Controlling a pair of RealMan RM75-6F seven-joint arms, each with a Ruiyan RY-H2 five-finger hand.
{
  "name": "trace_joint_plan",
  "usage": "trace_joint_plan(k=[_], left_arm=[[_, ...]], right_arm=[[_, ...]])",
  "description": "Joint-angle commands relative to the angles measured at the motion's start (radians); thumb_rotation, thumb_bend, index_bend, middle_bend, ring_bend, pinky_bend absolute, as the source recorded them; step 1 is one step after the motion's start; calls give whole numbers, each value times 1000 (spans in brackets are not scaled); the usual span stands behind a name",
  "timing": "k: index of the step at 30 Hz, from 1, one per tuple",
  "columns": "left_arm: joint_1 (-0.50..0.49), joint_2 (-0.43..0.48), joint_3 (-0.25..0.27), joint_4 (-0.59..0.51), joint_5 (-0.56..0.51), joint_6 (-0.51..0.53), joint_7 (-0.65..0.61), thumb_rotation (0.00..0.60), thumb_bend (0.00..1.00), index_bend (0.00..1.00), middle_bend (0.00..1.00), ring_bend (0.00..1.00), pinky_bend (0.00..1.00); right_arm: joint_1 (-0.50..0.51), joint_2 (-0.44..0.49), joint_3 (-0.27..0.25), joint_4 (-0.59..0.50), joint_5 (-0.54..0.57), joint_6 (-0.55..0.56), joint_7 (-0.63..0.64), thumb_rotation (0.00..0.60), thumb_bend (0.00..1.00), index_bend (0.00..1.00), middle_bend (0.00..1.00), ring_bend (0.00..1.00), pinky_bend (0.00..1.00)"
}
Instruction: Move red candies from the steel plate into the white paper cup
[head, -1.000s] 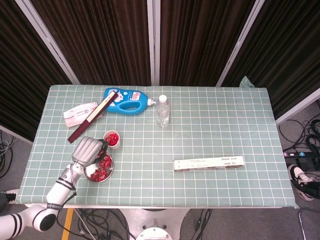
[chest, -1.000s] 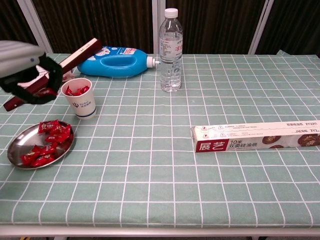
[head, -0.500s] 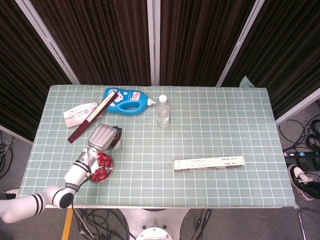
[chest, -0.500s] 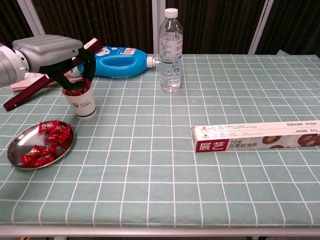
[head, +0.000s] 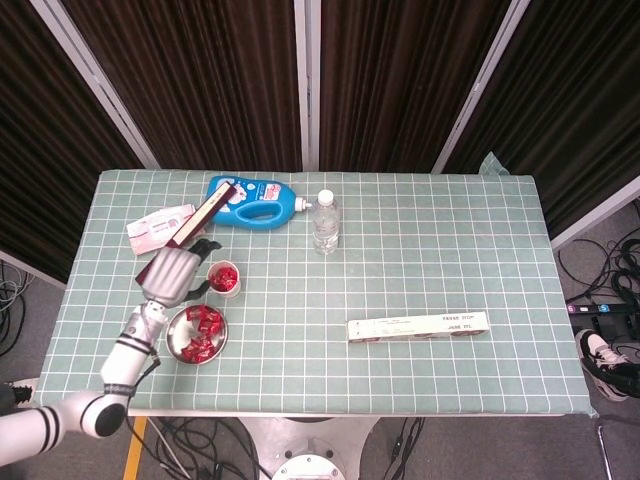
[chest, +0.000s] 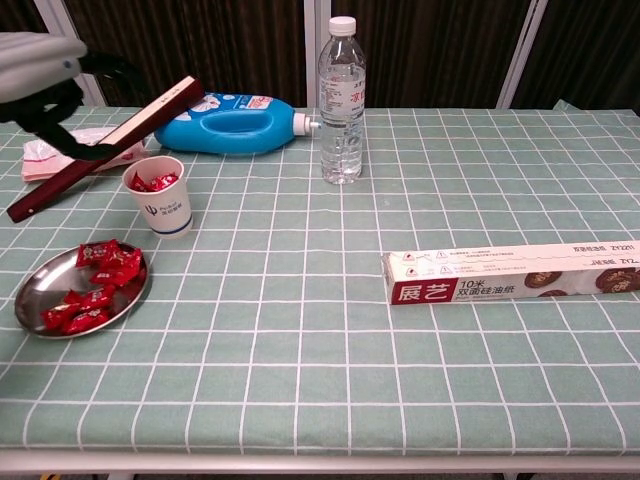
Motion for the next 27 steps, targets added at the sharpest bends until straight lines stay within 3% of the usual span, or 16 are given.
trace_joint_plan(k=[1,6,9,19,27], left_arm=[[74,56,59,-56,52,66,-44,600,309,334,407,817,1000],[138,66,162,-80,114,79,-53,600,309,376,435,820,1000],[148,42,196,-78,121,46,-53,600,309,384,440,820,1000],[160,-36,227,-59,68,-19,61,600,272,384,440,820,1000],[167,-96,216,15,57,-18,99,600,269,421,466,827,1000]], right_arm=[[2,-1,0,0,-5,1,0,600,28,0,138,0,367],[6,-3,-2,-2,-12,-1,-4,600,28,0,138,0,366],[10,-6,-3,-5,-19,-3,-5,600,28,0,138,0,367],[4,2,-6,-16,-19,8,-11,600,29,0,138,0,367],[6,4,-6,-19,-15,3,-15,600,28,0,138,0,367]])
